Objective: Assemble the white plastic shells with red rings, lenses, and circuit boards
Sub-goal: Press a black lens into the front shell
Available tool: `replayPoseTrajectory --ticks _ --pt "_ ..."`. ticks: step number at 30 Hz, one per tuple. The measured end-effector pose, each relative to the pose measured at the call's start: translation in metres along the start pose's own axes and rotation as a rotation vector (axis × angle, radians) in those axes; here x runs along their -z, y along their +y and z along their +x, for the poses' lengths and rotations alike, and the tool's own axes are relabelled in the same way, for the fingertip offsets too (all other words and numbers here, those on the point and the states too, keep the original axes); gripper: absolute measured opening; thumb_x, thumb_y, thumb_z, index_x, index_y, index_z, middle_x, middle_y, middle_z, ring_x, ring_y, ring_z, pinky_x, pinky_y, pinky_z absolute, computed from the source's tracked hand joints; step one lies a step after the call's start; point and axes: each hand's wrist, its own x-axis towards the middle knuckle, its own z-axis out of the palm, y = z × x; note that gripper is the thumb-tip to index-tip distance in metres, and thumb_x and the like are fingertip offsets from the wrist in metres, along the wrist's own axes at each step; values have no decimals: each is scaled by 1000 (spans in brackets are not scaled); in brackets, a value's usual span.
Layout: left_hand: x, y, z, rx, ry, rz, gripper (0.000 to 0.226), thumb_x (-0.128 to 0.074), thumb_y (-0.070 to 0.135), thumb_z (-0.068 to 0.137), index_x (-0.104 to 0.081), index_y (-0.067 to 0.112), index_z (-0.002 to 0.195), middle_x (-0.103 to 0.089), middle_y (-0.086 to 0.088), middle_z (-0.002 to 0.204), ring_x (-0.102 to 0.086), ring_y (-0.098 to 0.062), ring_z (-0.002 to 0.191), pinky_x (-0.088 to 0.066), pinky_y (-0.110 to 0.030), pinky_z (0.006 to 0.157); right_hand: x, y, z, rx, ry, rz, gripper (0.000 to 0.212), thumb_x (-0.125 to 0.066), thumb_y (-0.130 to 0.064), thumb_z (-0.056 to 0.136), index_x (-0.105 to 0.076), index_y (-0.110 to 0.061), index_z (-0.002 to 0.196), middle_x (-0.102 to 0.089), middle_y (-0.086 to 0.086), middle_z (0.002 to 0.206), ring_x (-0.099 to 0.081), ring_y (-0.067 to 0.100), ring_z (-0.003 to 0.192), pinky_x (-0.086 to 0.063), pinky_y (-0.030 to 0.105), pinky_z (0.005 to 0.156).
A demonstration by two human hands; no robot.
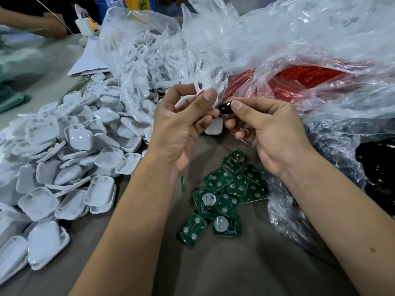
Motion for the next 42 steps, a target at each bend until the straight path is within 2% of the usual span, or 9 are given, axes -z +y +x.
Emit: replayPoseTrajectory --ticks 7,12,17,20,23,27,30,35,42 --pt "-2 -2 -2 29 -39 -4 31 -80 11 69 -58 15 92 -67 -3 73 -68 -14 62 -54 -18 57 -1 -2 -2 -14 2 -21 7 -70 1 93 -75 -3 93 -77 11 76 -71 15 58 -50 19 44" --pt "-4 -13 -2 -186 90 460 36 -94 13 68 -66 9 90 -72 -5 78 -70 -23 65 -62 -34 62 1 -5 -1 -44 -2 -29 9 -70 -1 93 -76 -7 89 -77 10 75 -72 16 61 -50 22 43" --pt "-6 -12 -3 -266 136 620 35 -96 18 68 -70 13 90 -74 -8 82 -75 -34 70 -64 -42 63 3 -4 1 -89 -36 1 11 -70 -6 94 -77 -8 86 -75 7 76 -66 13 61 -49 22 44" --pt "-9 -13 -5 -315 156 708 33 -96 17 70 -68 22 87 -72 3 78 -74 -23 65 -62 -34 58 4 -4 1 -99 -84 -7 9 -79 -19 80 -78 -10 81 -73 7 79 -63 15 66 -49 21 47" --pt "-10 -16 -6 -352 150 744 29 -90 9 74 -68 18 92 -72 6 81 -75 -14 65 -58 -26 55 3 -2 1 -96 -71 -44 27 -83 -22 64 -77 -9 86 -75 12 88 -64 17 69 -49 20 49" --pt "-9 -16 -5 -356 107 790 25 -88 7 75 -70 14 91 -74 3 85 -76 -15 70 -59 -29 59 3 -1 1 -93 -44 -50 20 -83 -14 71 -76 -6 88 -77 19 94 -62 14 66 -48 18 47" --pt "-7 -13 -4 -290 53 739 23 -86 5 76 -73 12 94 -75 -1 87 -76 -20 73 -63 -37 67 4 0 3 -88 -17 -8 15 -80 -8 81 -75 -1 93 -77 24 99 -62 17 65 -47 18 46" --pt "-5 -13 -1 -117 45 352 10 -67 -2 95 -75 3 95 -74 -13 82 -70 -22 66 -63 -32 70 5 -1 5 -62 -22 -18 19 -79 -13 79 -75 -4 95 -77 10 85 -65 12 63 -47 19 47" --pt "-15 -18 -4 -57 97 225 10 -62 -2 98 -72 -2 99 -75 -11 78 -71 -16 63 -61 -23 64 6 -5 4 -110 -41 79 31 -77 -9 81 -72 5 108 -77 14 94 -64 16 66 -47 19 48"
